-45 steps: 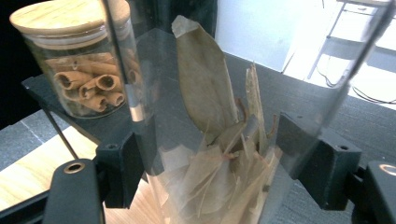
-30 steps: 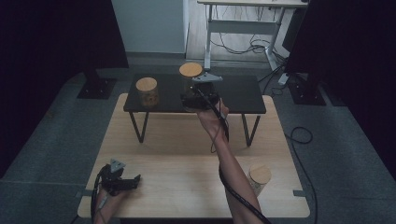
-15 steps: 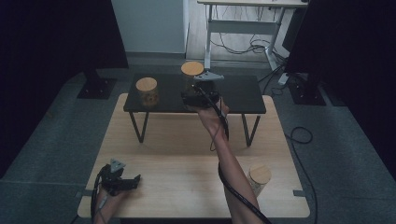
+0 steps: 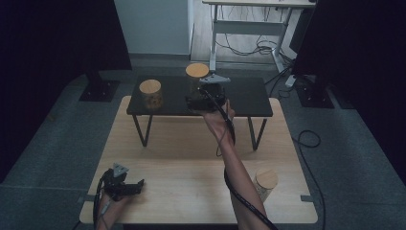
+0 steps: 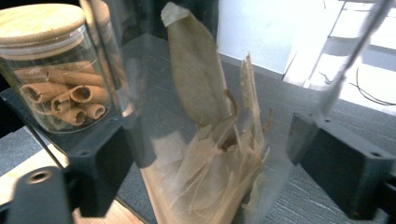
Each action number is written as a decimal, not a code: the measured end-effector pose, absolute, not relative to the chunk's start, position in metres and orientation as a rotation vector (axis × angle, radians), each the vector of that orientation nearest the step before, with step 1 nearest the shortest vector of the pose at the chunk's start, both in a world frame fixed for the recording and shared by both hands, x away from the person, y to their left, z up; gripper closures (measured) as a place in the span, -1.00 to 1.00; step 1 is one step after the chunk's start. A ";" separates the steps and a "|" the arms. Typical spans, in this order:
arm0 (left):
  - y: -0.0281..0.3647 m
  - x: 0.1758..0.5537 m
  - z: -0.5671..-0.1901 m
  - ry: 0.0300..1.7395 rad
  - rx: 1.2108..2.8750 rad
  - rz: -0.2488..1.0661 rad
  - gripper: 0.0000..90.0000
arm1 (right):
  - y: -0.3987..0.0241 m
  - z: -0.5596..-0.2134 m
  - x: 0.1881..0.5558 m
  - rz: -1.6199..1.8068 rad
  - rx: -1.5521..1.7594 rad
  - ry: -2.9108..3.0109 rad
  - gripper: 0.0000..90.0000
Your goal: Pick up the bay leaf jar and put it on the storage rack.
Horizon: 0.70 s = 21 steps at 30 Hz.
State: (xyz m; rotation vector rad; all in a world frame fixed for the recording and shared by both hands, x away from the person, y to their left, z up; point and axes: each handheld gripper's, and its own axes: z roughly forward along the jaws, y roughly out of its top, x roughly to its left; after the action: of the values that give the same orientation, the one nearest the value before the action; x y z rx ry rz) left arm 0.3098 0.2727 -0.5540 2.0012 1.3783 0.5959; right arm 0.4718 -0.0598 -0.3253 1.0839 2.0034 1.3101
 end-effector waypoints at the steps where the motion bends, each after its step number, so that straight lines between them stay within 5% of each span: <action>1: 0.273 0.310 -0.554 1.378 2.001 0.596 -0.96 | -0.060 -0.325 0.472 1.310 1.093 2.007 -0.83; 21: 0.273 0.310 -0.554 1.378 2.002 0.596 -0.96 | -0.060 -0.325 0.463 1.275 1.060 2.057 -0.91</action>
State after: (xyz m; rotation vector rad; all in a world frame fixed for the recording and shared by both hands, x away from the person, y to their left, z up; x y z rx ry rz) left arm 0.3098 0.2727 -0.5540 2.0017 1.3781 0.5964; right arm 0.4627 -0.0597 -0.3254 1.0596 2.0571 1.2752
